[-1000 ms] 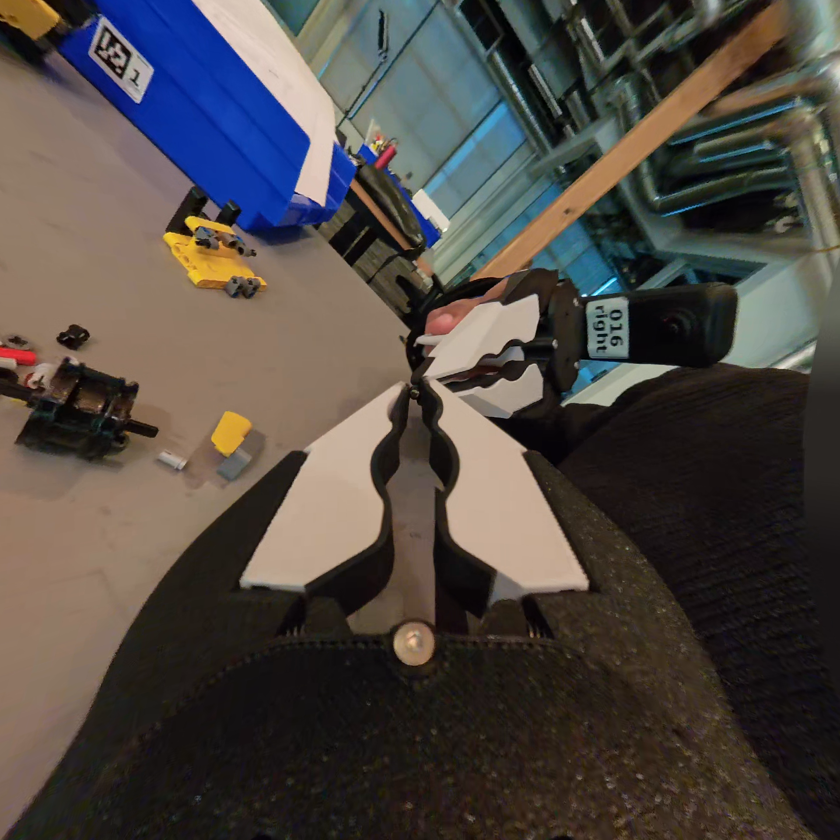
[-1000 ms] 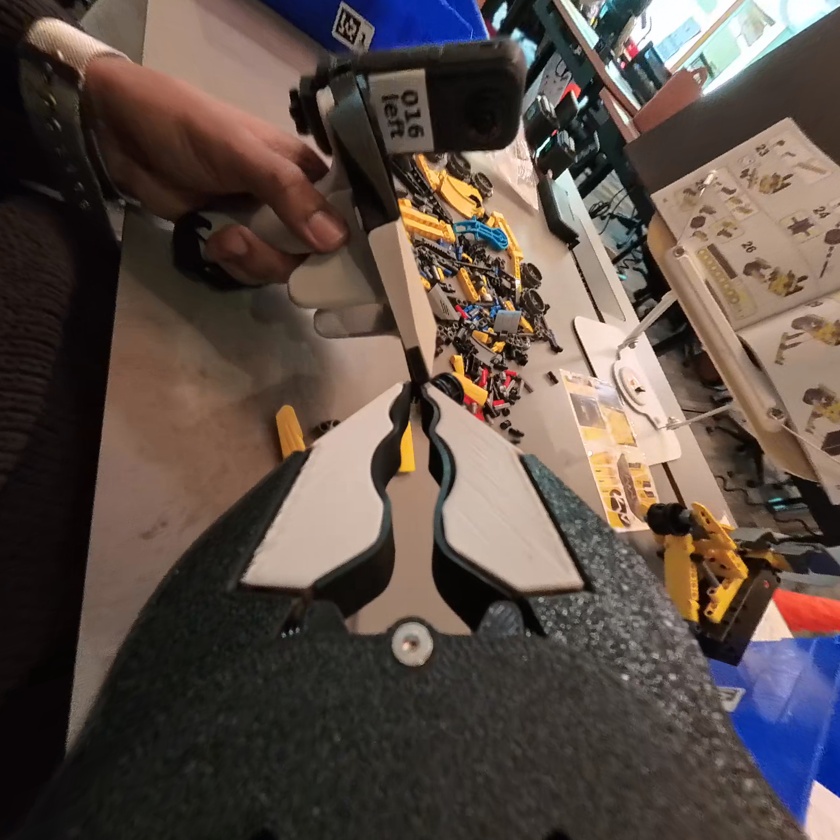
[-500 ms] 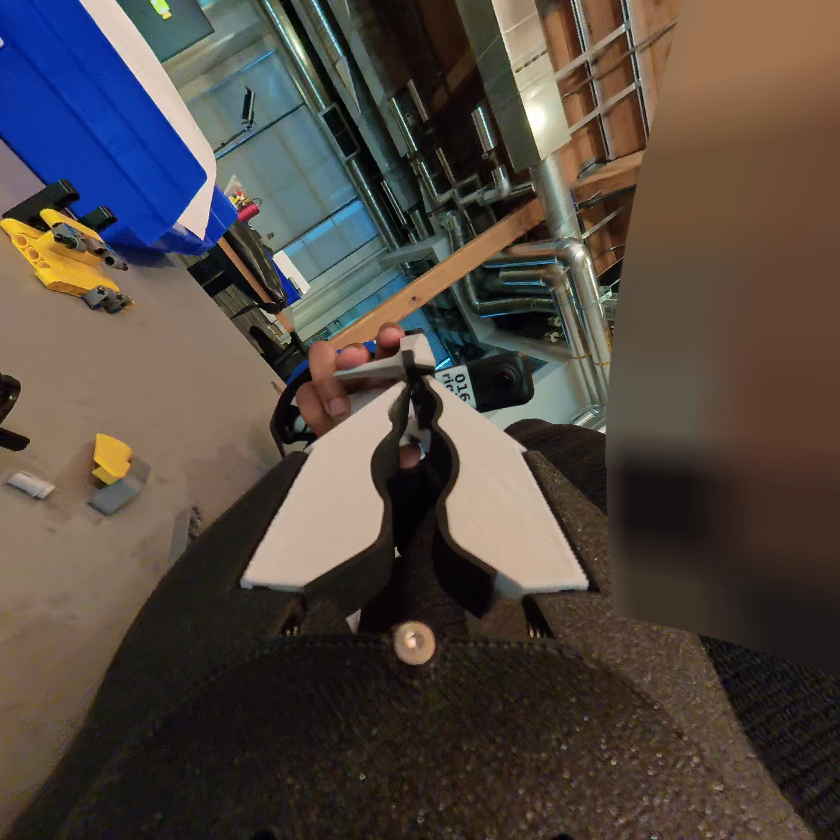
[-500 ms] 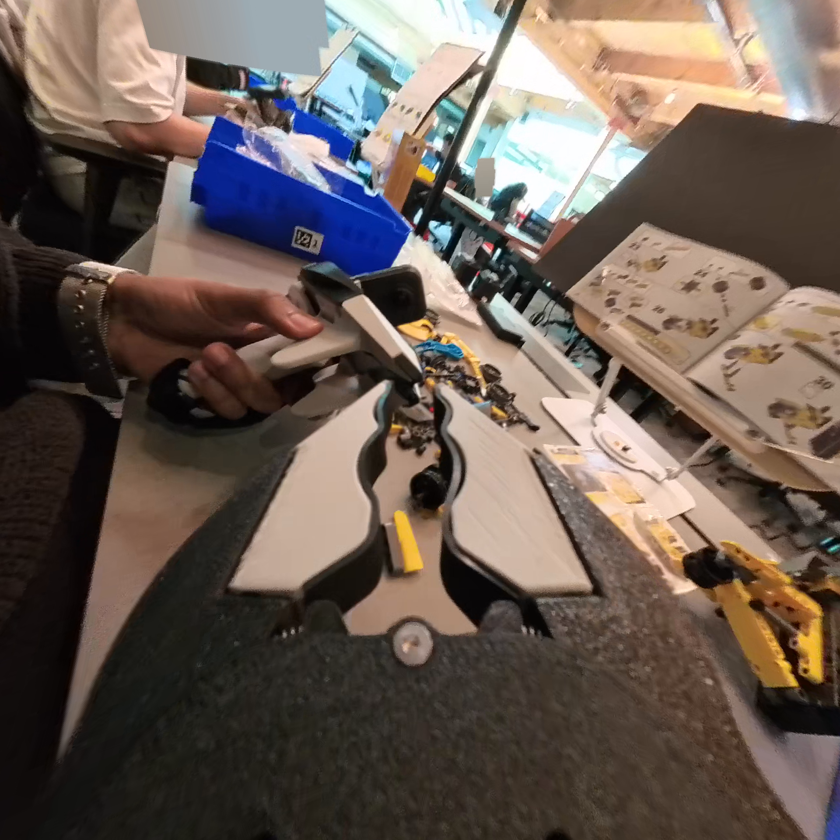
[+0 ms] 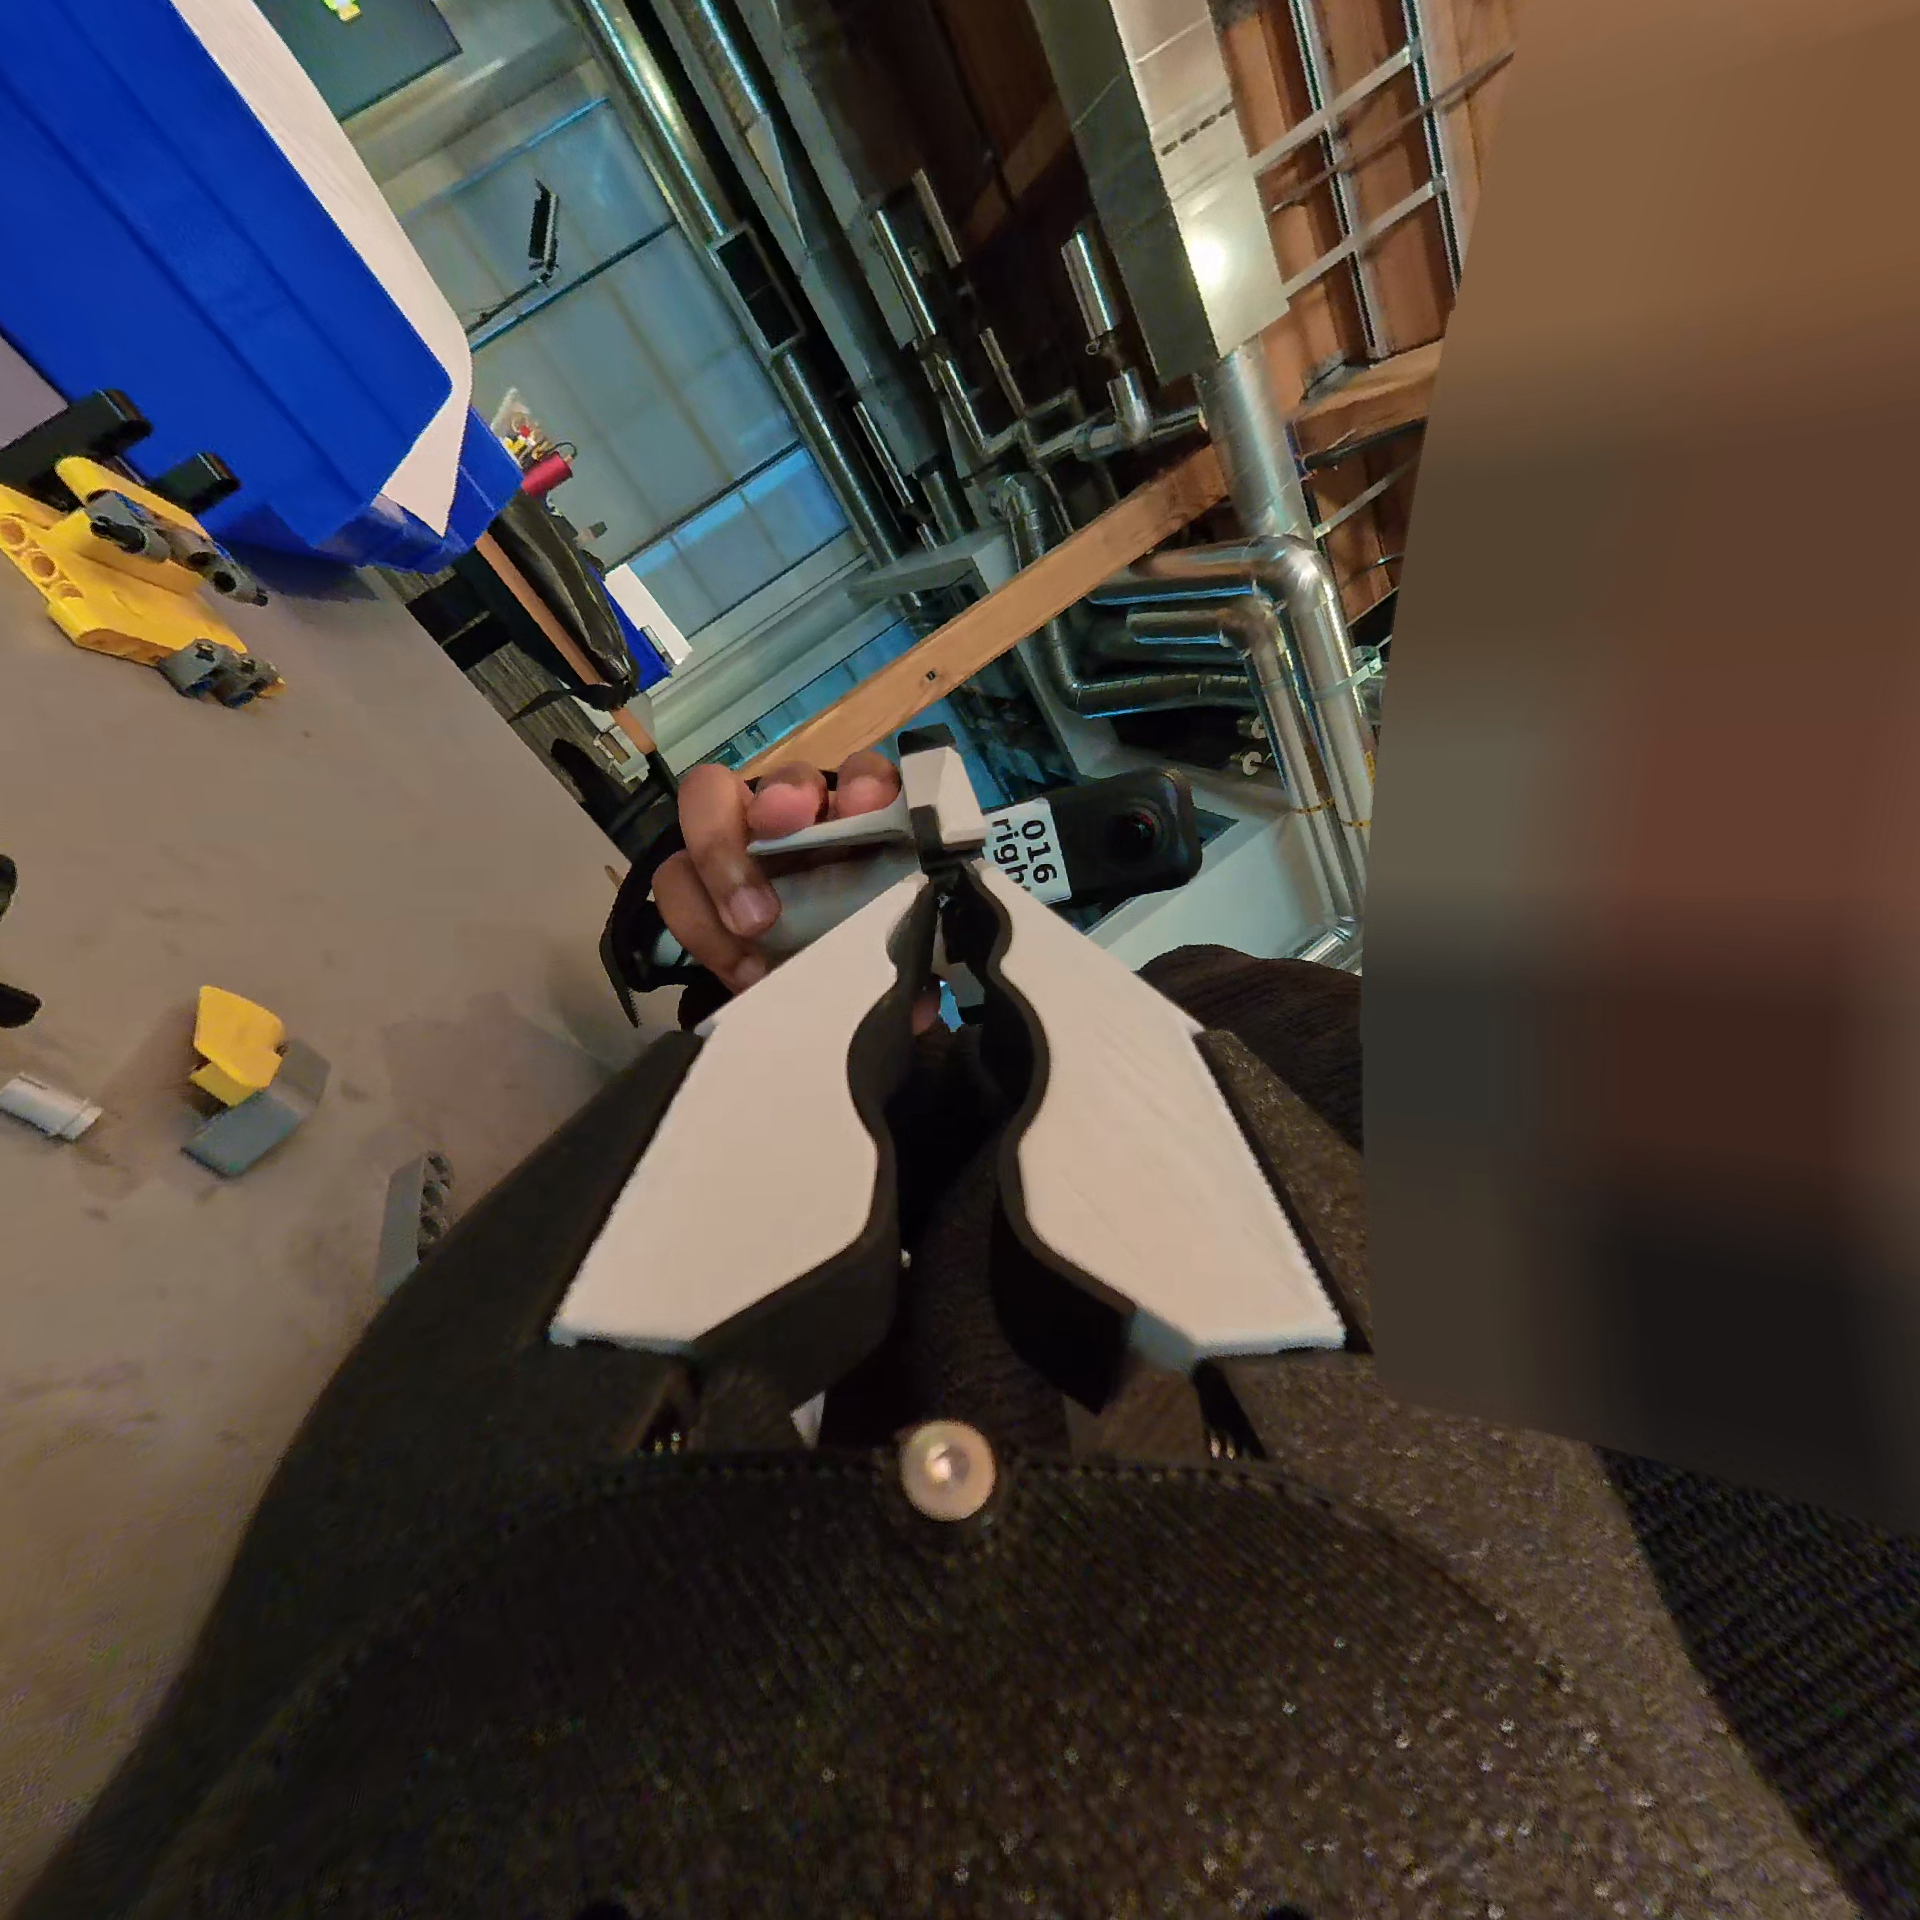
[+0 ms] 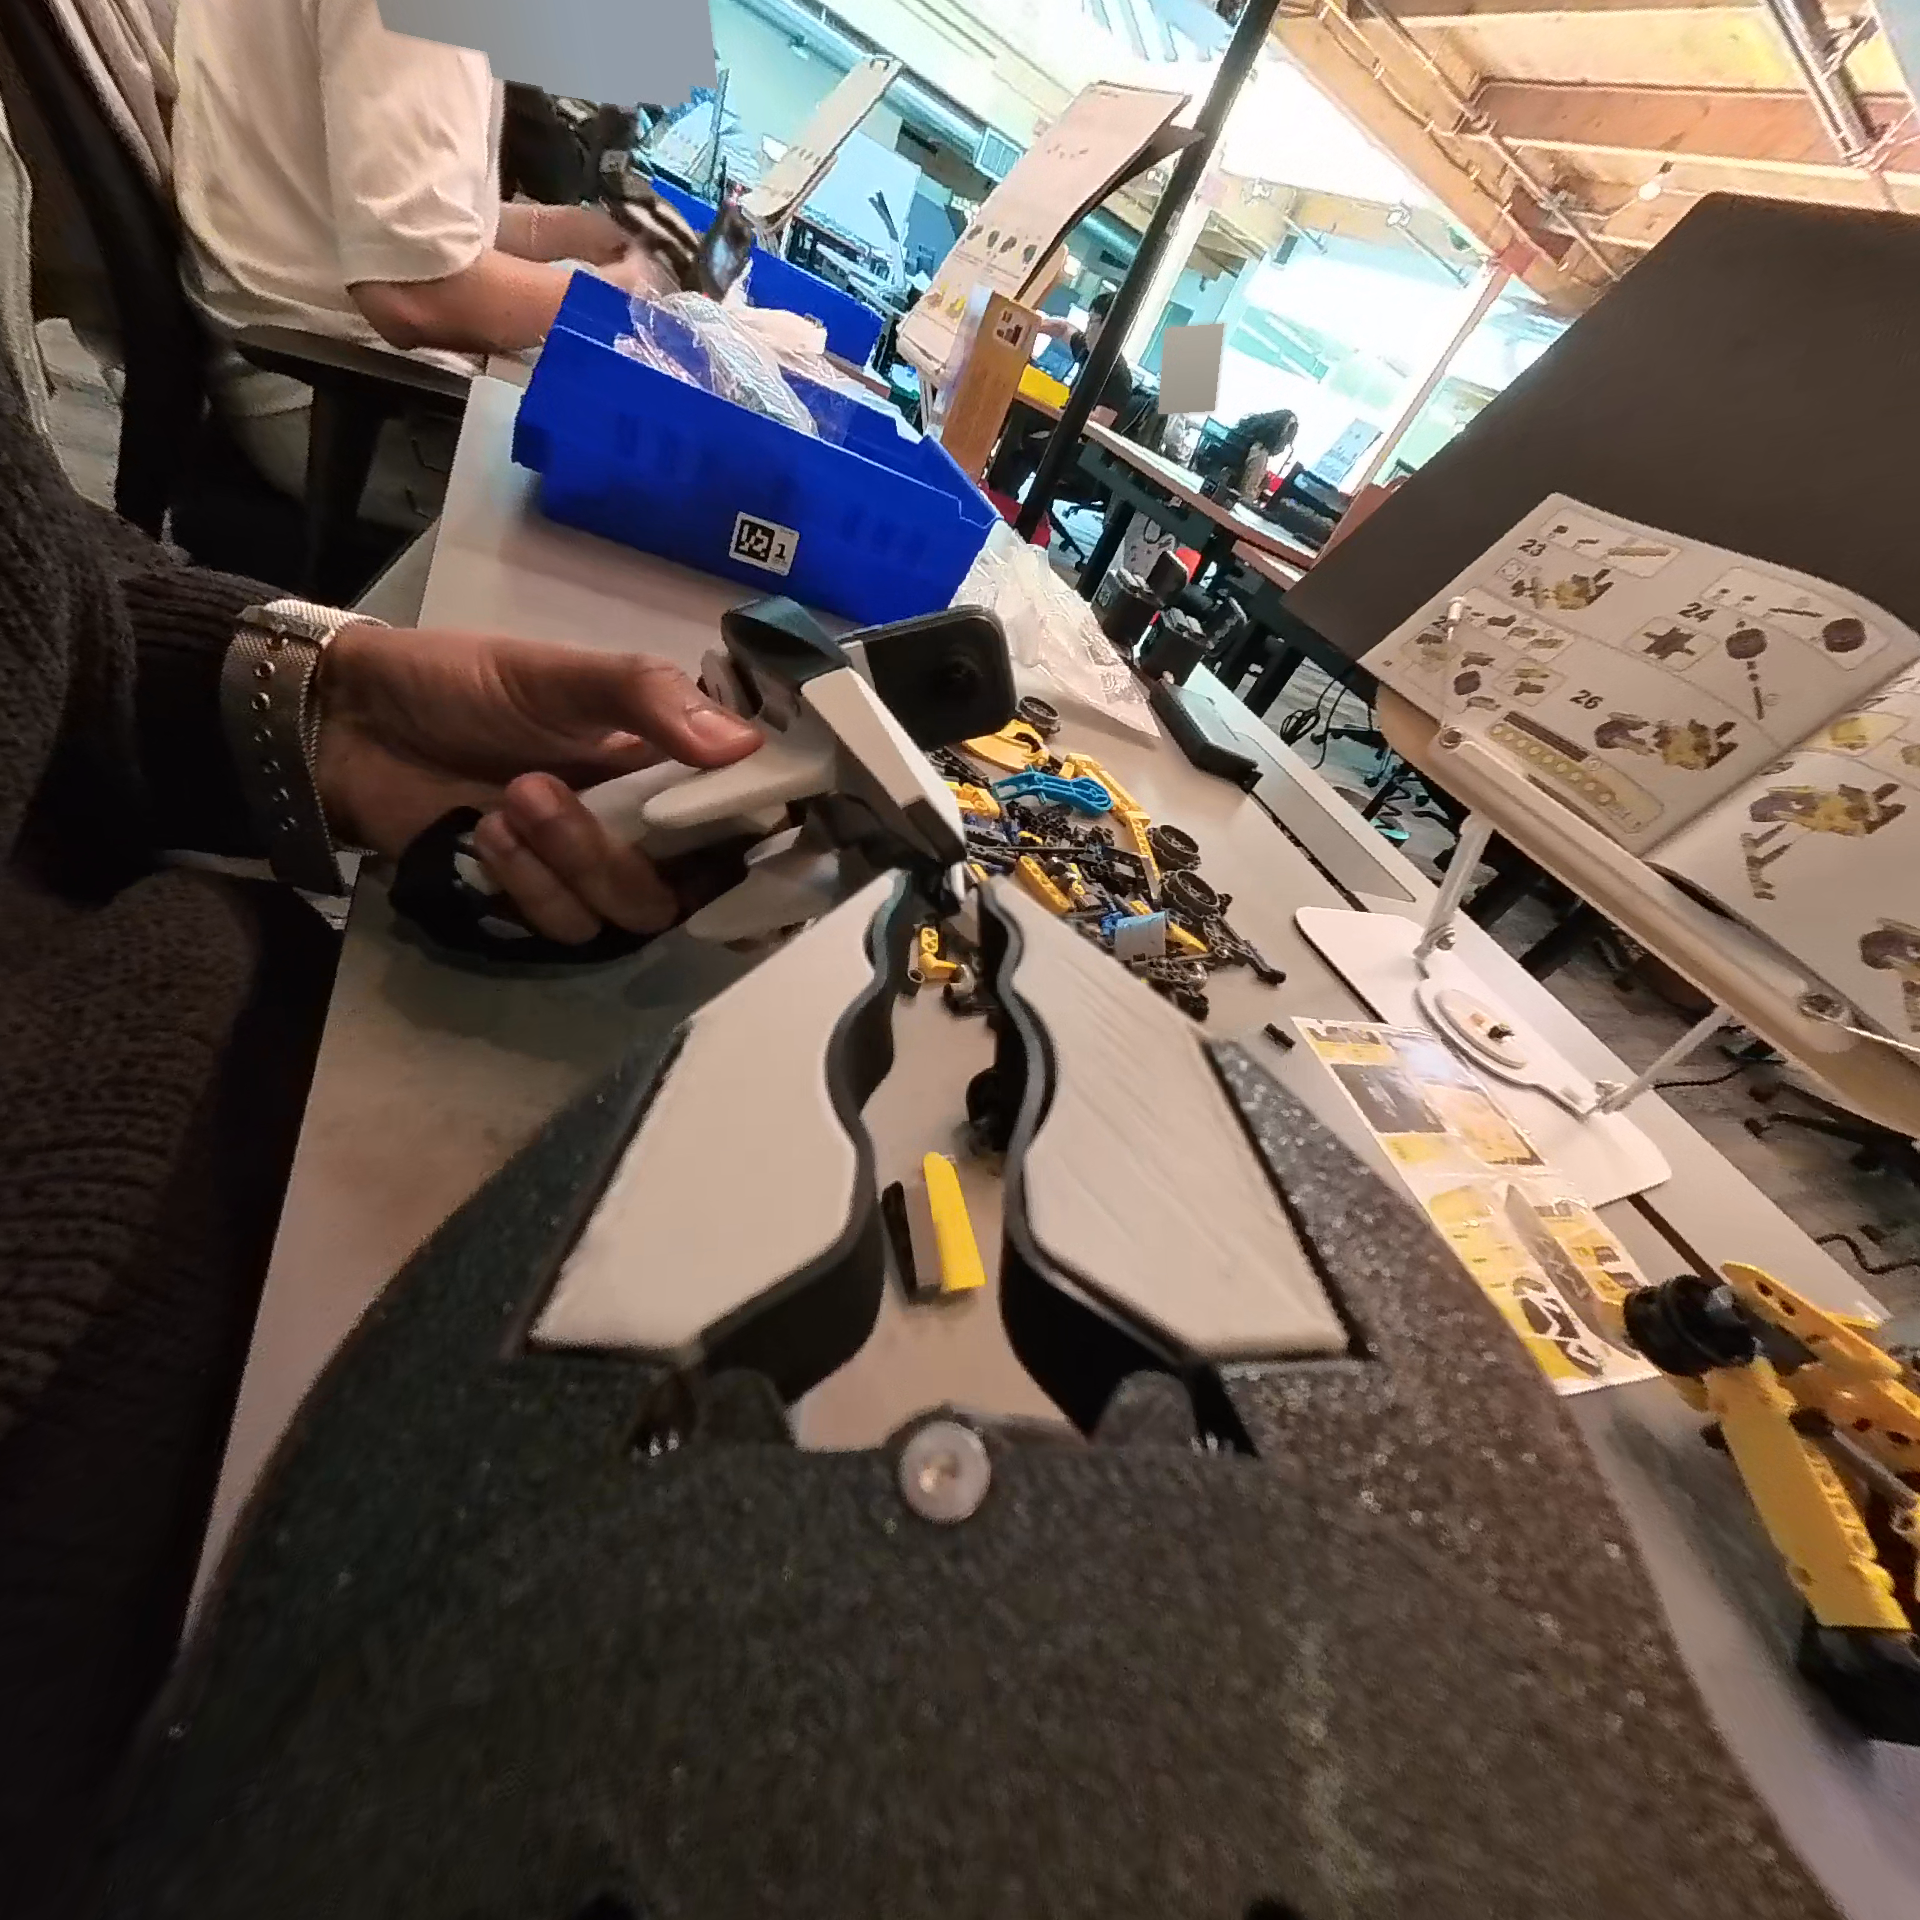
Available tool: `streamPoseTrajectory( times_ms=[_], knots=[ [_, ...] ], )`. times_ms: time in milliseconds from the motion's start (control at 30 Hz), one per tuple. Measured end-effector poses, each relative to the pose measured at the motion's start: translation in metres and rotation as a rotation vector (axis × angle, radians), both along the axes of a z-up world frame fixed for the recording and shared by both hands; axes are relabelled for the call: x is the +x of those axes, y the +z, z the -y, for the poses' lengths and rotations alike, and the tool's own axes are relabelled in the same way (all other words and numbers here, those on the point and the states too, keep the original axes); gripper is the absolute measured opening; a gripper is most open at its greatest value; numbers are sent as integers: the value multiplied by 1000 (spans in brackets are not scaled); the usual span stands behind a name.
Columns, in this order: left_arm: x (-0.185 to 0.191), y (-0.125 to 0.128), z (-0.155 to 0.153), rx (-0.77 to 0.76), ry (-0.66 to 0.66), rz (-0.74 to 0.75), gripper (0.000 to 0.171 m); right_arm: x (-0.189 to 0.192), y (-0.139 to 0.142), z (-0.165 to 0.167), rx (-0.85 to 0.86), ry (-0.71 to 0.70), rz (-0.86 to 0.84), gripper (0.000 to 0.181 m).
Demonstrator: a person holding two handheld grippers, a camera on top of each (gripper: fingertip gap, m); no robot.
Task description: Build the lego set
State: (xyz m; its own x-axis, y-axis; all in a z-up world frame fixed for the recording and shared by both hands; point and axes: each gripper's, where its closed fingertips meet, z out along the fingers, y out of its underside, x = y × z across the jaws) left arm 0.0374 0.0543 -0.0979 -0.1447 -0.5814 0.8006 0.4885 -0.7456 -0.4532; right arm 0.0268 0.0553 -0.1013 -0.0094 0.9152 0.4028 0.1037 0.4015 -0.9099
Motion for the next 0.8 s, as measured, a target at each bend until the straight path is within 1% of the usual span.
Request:
streamPoseTrajectory(
  times_ms=[167, 433, 500, 567, 633, 667, 733, 800],
  knots=[
    [3, -2, 0, -2, -4, -7, 0, -2, -2, 1, 0, 5, 0, 6],
    [1, -2, 0, 2, -4, -3, 0, -3, -2, 2, -34, 23, 11, 5],
    [0, -2, -2, 6, 15, -10, 1, -4, -2, 0, -44, 22, 33, 5],
    [-4, -6, -9, -11, 85, -59, 38, -4, -2, 2, -112, 56, 56, 4],
    [-5, -10, -8, 22, 100, -134, 25, -3, 2, 0, -176, 67, 49, 4],
    [-5, -11, -6, 32, 100, -161, 24, -2, 1, -1, -186, 71, 57, 4],
    [-4, -9, 0, 56, 76, -171, 15, -3, -2, -2, -185, 73, 77, 5],
    [-2, -6, 3, 50, 45, -137, 11, -4, -4, 1, -164, 80, 87, 5]
  ],
)
